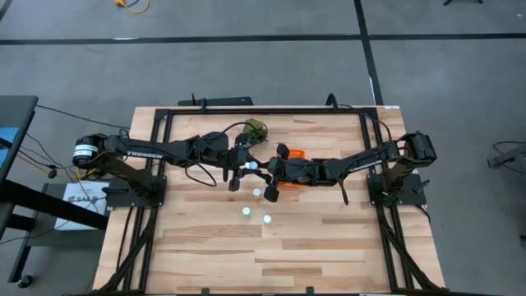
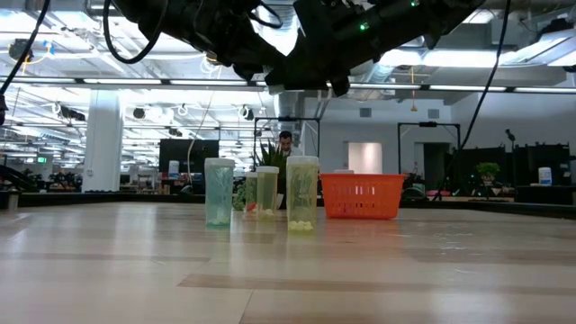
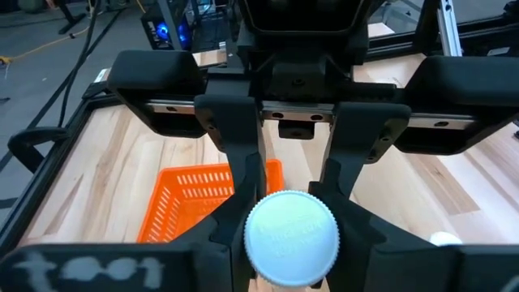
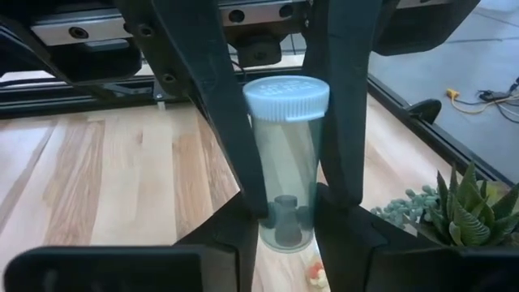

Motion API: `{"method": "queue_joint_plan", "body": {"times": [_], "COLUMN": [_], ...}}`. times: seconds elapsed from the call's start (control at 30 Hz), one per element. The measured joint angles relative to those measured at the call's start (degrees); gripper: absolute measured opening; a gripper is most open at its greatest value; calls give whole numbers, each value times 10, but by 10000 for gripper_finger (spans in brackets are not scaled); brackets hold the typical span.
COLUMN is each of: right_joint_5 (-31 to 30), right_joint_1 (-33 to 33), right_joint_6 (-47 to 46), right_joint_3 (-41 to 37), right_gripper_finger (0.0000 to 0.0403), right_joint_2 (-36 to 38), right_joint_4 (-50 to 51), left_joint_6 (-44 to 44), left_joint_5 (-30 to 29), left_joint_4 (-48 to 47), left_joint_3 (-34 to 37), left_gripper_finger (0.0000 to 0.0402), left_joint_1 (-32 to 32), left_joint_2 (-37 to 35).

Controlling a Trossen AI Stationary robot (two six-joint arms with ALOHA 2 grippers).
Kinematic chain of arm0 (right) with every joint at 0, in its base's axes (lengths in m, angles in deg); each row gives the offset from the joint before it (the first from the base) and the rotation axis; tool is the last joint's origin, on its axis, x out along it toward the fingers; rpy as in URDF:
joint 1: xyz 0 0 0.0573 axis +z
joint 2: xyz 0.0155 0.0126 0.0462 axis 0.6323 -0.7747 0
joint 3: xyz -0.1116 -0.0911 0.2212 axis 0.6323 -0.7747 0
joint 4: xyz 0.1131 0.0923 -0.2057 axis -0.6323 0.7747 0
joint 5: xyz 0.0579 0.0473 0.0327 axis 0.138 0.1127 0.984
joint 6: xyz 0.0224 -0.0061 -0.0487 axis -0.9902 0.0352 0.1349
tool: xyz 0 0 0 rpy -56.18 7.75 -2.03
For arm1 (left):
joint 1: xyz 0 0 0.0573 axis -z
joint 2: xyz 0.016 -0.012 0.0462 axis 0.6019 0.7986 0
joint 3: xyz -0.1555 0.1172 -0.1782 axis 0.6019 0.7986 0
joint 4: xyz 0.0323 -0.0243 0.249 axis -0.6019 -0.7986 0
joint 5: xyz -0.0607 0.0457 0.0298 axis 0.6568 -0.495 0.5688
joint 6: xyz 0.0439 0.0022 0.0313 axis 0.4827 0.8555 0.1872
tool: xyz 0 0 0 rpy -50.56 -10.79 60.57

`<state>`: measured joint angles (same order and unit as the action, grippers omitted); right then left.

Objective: Pick and place pill bottles into a basket
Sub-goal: Put the top blue pill bottle into the basket

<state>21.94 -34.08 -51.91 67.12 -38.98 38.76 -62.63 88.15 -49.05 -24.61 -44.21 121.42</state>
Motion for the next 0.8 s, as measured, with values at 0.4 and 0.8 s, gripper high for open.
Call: {"method": "queue_joint_plan", "body": {"times": [0.4, 0.8], "right_joint_5": [8, 8], "right_joint_1": [-1, -12], "right_joint_6": [-1, -1], "right_joint_3": [0, 0], "right_gripper_finger": [99, 99], "right_joint_2": [0, 0], "right_joint_4": [0, 9], "left_joint_6": [10, 14], "left_joint_5": [4, 3], "left_joint_4": [21, -44], "left_joint_3": [0, -70], "left_gripper_finger": [152, 177], "left_joint_1": [3, 3], "left_joint_2": [0, 1]}}
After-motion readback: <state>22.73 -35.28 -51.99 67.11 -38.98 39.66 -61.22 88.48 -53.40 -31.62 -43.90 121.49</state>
